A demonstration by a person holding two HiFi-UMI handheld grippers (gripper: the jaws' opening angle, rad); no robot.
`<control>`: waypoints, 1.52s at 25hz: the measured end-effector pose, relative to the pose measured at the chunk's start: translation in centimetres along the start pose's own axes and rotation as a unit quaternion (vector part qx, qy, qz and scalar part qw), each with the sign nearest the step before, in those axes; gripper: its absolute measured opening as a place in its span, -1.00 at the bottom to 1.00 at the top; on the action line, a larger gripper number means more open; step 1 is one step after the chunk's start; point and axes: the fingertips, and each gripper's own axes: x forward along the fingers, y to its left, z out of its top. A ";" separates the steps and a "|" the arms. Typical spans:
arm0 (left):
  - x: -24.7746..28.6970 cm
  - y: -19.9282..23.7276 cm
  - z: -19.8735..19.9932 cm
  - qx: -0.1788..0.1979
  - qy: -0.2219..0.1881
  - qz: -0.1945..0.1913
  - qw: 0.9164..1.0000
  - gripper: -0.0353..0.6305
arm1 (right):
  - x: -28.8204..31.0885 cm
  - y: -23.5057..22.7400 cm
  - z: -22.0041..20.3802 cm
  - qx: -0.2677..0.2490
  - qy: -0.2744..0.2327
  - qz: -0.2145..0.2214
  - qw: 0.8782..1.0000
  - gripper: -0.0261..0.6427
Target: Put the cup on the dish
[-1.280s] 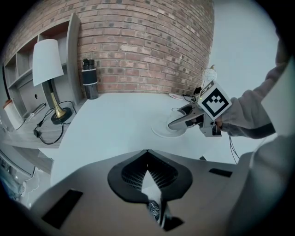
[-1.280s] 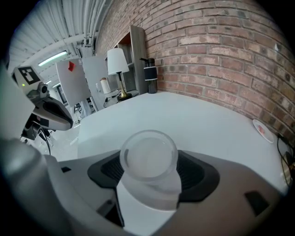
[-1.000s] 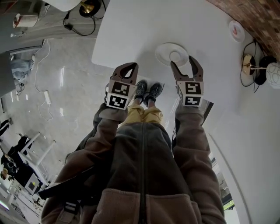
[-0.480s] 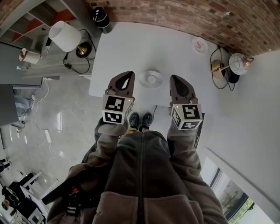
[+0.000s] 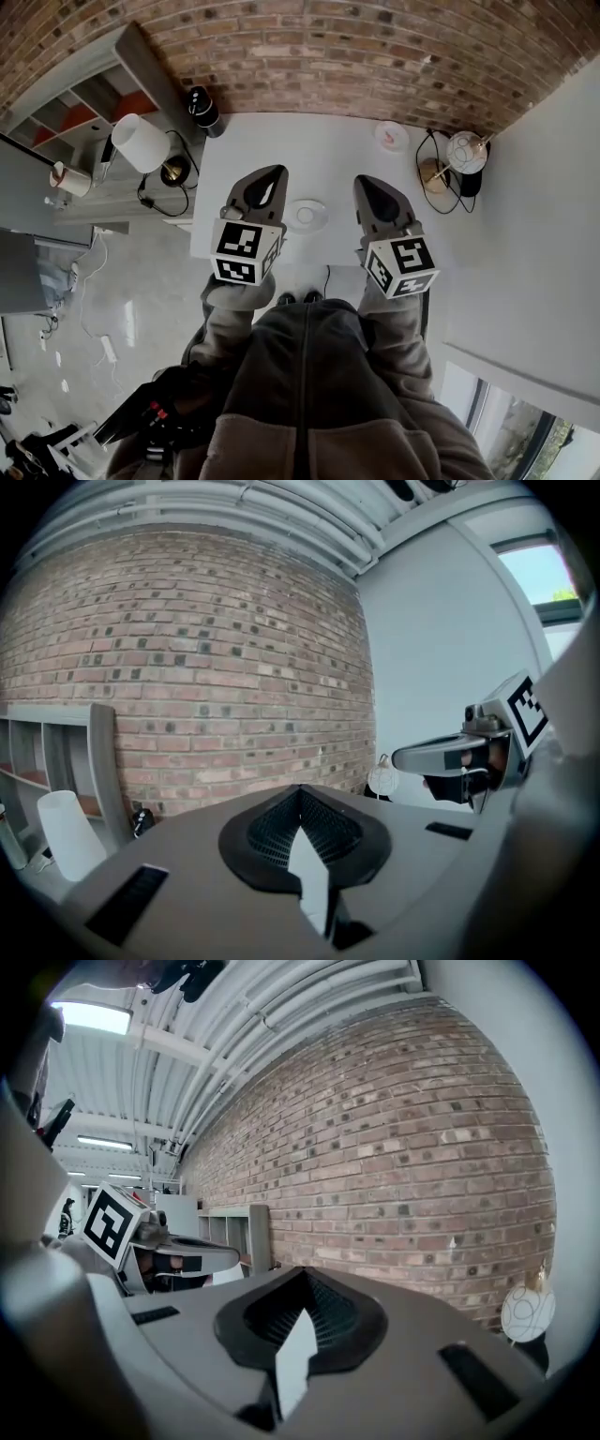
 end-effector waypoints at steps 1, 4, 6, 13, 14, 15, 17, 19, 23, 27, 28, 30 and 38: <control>0.1 0.0 0.8 0.003 -0.007 0.000 1.000 -0.88 | -0.1 -0.1 0.6 -0.003 -0.006 0.000 1.000 -0.91; 0.2 0.1 2.9 0.008 -0.025 0.003 1.000 -0.88 | -0.6 -0.3 2.7 -0.015 -0.024 -0.006 1.000 -0.91; 0.2 0.2 4.0 0.011 -0.033 0.006 0.999 -0.88 | -0.8 -0.6 4.2 -0.024 -0.035 -0.016 0.999 -0.91; 0.8 -0.2 7.0 0.026 -0.062 0.008 0.998 -0.88 | -1.3 -2.1 7.3 -0.022 -0.065 -0.034 0.997 -0.91; 0.8 -0.2 7.3 0.027 -0.064 0.009 0.998 -0.88 | -1.3 -2.2 7.5 -0.021 -0.066 -0.035 0.997 -0.91; 0.9 -0.1 7.4 0.028 -0.065 0.010 0.997 -0.88 | -1.2 -2.2 7.7 -0.023 -0.067 -0.036 0.997 -0.92; 0.9 0.1 7.7 0.029 -0.068 0.013 0.997 -0.88 | -1.1 -2.3 8.0 -0.029 -0.069 -0.039 0.996 -0.91; 0.9 0.4 7.8 0.029 -0.069 0.016 0.997 -0.88 | -1.0 -2.2 8.3 -0.034 -0.072 -0.038 0.996 -0.92; 0.9 0.7 7.8 0.030 -0.068 0.020 0.997 -0.88 | -0.8 -2.1 8.7 -0.035 -0.077 -0.034 0.996 -0.92; 0.9 0.9 7.8 0.030 -0.068 0.022 0.997 -0.88 | -0.9 -2.1 8.8 -0.039 -0.080 -0.039 0.995 -0.92; 0.9 0.9 7.8 0.030 -0.067 0.022 0.997 -0.88 | -0.9 -2.2 8.7 -0.038 -0.080 -0.040 0.995 -0.92; 0.9 0.9 7.7 0.029 -0.066 0.021 0.997 -0.88 | -1.0 -2.3 8.7 -0.036 -0.080 -0.041 0.995 -0.92; 1.1 0.5 7.4 0.028 -0.062 0.017 0.998 -0.88 | -1.4 -2.4 8.4 -0.036 -0.080 -0.047 0.995 -0.92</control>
